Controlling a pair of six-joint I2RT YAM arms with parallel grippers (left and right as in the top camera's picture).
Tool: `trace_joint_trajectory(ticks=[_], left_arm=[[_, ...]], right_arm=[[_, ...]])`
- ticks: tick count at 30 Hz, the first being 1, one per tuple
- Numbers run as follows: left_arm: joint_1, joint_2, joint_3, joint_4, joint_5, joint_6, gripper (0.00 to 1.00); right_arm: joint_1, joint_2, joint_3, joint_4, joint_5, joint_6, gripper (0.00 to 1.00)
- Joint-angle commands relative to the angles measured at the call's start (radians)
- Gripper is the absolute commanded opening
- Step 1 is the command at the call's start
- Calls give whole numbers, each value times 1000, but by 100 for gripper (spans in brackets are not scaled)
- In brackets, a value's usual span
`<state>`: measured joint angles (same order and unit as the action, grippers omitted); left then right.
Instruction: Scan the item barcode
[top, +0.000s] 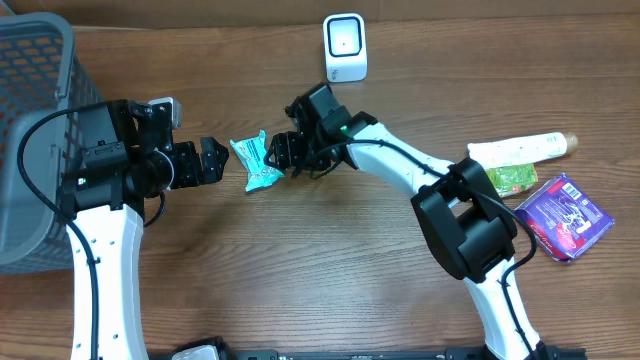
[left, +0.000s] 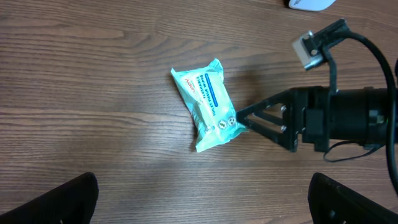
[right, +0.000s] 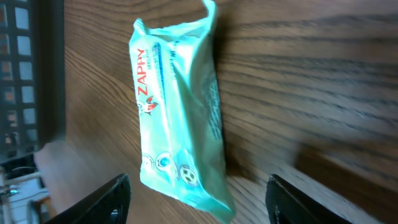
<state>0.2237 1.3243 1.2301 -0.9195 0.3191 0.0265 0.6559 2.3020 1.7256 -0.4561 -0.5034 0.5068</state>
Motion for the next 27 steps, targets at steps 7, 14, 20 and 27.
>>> trace_joint_trajectory(ticks=[7,14,20,27], left_arm=[[-2,-4,13,1,11,12,99],[-2,-4,13,1,11,11,100],[-2,-4,13,1,11,11,100],[-2,-4,13,1,11,12,100]], right_arm=[[96,50,-1,22,262,-90,50],[96,66,0,-14,319,-29,6],[55,51,56,-233,220,-45,4],[-33,-10,127,-626,323,-628,8]])
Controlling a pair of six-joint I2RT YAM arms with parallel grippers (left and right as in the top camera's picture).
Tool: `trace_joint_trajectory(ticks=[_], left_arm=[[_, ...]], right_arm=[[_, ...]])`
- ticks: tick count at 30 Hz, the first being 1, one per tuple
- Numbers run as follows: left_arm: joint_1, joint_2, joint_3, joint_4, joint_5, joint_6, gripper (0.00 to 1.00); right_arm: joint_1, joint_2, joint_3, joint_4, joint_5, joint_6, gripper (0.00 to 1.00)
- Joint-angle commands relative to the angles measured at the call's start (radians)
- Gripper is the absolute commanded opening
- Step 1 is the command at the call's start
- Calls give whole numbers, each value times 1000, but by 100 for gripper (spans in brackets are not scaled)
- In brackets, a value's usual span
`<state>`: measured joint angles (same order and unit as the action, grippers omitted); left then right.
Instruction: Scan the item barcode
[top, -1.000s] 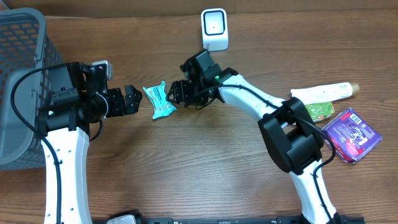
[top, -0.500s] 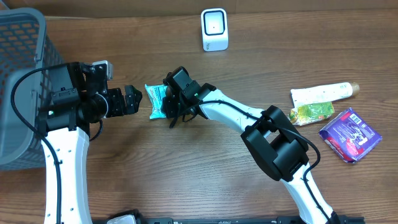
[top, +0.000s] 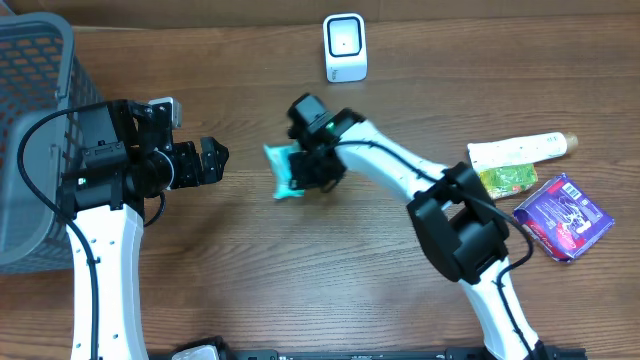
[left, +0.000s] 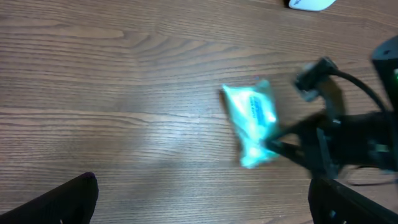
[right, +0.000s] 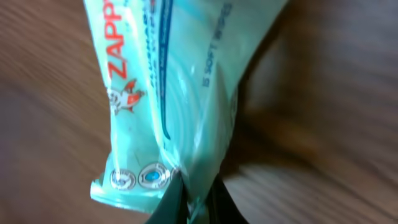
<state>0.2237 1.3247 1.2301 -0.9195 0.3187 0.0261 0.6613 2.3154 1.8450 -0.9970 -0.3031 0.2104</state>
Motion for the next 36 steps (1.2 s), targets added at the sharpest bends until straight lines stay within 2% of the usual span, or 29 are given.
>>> trace_joint_trajectory(ticks=[1,3,6,8,13,15,18,19,21,22,24,27,32,36], left_arm=[[-2,-5,13,1,12,12,100],[-2,-5,13,1,12,12,100],[-2,-5,13,1,12,12,100],[-2,-5,13,1,12,12,100],[-2,-5,13,1,12,12,100],[-2,-5,13,1,12,12,100],[-2,-5,13,1,12,12,99],[-2,-5,13,0,12,12,100],[-2,-5,13,1,12,12,100],[-2,-5,13,1,11,12,99],[-2,-5,13,1,12,12,100],[-2,-5,13,1,12,12,99],[-2,-5,13,1,12,12,100],[-2,-5,13,1,12,12,100]], right_arm=[[-48,-24,7,-136,195,-400,15],[-64,-24,7,-194,319,-462,19],[-110,-22,6,-217,520,-481,36],[-138,-23,7,-199,575,-480,39],[-195,-32,37,-179,513,-446,42],[-208,-46,69,-192,476,-445,47],[-212,-84,134,-199,446,-384,61],[-212,-98,159,-202,435,-333,74],[-209,-119,204,-215,360,-274,87],[-205,-127,223,-223,302,-263,90],[-186,-132,241,-230,183,-261,91],[-129,-126,235,-226,156,-242,89],[-2,-69,230,-188,327,-133,84],[75,1,229,-159,554,-2,82]])
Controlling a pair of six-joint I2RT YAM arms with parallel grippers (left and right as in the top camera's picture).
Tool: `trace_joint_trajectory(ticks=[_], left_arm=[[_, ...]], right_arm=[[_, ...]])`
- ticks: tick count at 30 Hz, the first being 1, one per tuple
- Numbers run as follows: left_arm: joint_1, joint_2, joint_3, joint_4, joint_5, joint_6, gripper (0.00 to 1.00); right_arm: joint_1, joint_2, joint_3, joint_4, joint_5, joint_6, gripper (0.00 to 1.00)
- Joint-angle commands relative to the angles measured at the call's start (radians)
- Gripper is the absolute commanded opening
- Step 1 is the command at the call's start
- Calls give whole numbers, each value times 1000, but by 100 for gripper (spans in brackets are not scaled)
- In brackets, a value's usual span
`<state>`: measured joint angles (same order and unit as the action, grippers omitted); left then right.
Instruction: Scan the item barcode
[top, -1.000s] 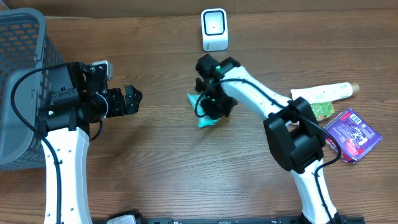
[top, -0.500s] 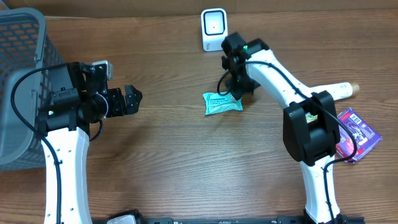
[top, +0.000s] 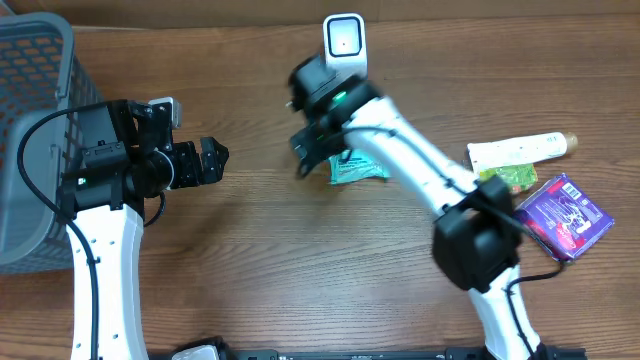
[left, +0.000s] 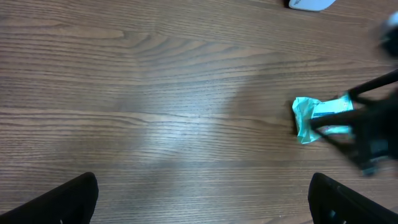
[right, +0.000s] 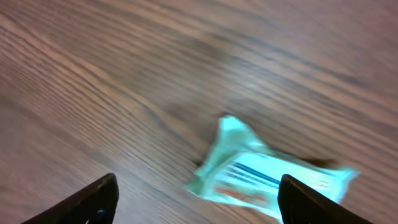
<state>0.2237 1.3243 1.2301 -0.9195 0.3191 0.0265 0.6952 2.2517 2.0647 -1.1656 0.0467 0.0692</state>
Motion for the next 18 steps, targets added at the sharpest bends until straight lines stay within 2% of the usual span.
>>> trace_joint_trajectory(ticks=[1,7,10,18], left_arm=[[-2,-4,13,1,11,11,100],[-2,-4,13,1,11,11,100],[-2,-4,13,1,11,11,100],[-2,-4,13,1,11,11,100]], right_arm=[[53,81,10,12,263,172,81],[69,147,10,13,430,270,74],[68,164,9,11,435,272,73],[65,216,-21,-26,401,273,55]])
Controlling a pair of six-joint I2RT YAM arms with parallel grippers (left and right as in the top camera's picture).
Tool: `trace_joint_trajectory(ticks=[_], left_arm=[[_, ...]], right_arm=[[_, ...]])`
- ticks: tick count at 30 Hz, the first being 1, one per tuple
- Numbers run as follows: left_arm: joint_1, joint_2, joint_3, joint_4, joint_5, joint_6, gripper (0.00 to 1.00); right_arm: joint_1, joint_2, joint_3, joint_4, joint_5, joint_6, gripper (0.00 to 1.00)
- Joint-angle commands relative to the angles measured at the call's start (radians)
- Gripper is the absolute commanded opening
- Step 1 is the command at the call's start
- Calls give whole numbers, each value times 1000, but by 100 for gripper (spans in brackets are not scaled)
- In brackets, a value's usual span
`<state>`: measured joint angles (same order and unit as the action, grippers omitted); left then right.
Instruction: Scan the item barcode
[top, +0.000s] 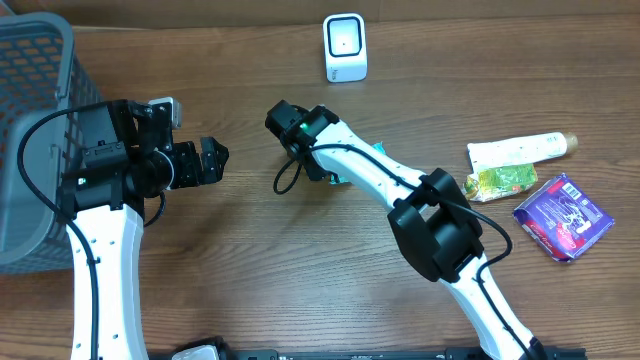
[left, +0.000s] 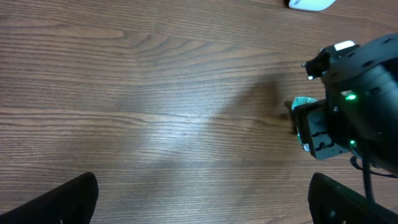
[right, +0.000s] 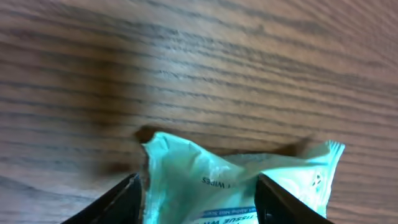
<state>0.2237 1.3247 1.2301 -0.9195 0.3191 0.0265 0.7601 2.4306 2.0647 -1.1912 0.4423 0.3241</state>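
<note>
The teal wipes packet (right: 230, 180) lies flat on the wooden table below the white scanner (top: 345, 47). My right gripper (right: 196, 199) is down over it, open, with one finger on each side. Its left finger is at the packet's edge. From overhead the right gripper (top: 318, 165) hides most of the packet (top: 336, 179). In the left wrist view only a teal end of the packet (left: 303, 124) shows beside the right gripper (left: 345, 115). My left gripper (top: 215, 160) hangs open and empty well to the left.
A grey mesh basket (top: 30, 120) stands at the far left. At the right lie a white tube (top: 520, 150), a green sachet (top: 505, 180) and a purple packet (top: 562, 215).
My right gripper was open and raised near the scanner, with the packet lying beside it. Now it is low over the packet with its fingers closer together on either side. The left arm has not moved.
The packet first lay between both grippers, with the right one open at its end. Then the right gripper was shut on it, further right. Then the packet lay below the scanner, let go. Now the open right gripper straddles it there.
</note>
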Motion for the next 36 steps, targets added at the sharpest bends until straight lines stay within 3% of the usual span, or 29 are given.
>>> trace_joint_trajectory(ticks=[1,3,8,11,18,23,30,36], left_arm=[[-2,-5,13,1,11,12,99],[-2,-5,13,1,11,11,100],[-2,-5,13,1,11,12,100],[-2,-5,13,1,11,12,100],[-2,-5,13,1,11,11,100],[-2,-5,13,1,11,11,100],[-2,-5,13,1,11,11,100],[-2,-5,13,1,11,11,100]], right_arm=[[0,37,-38,0,6,20,49],[-3,37,-65,-7,5,21,34],[-13,37,-116,-12,6,21,22],[-15,37,-115,-23,5,17,4],[-11,16,-37,-126,-56,14,4],[-50,-100,13,-102,-418,-146,4],[-220,-282,14,-97,-1049,-307,4],[-274,-297,14,-143,-1141,-372,4]])
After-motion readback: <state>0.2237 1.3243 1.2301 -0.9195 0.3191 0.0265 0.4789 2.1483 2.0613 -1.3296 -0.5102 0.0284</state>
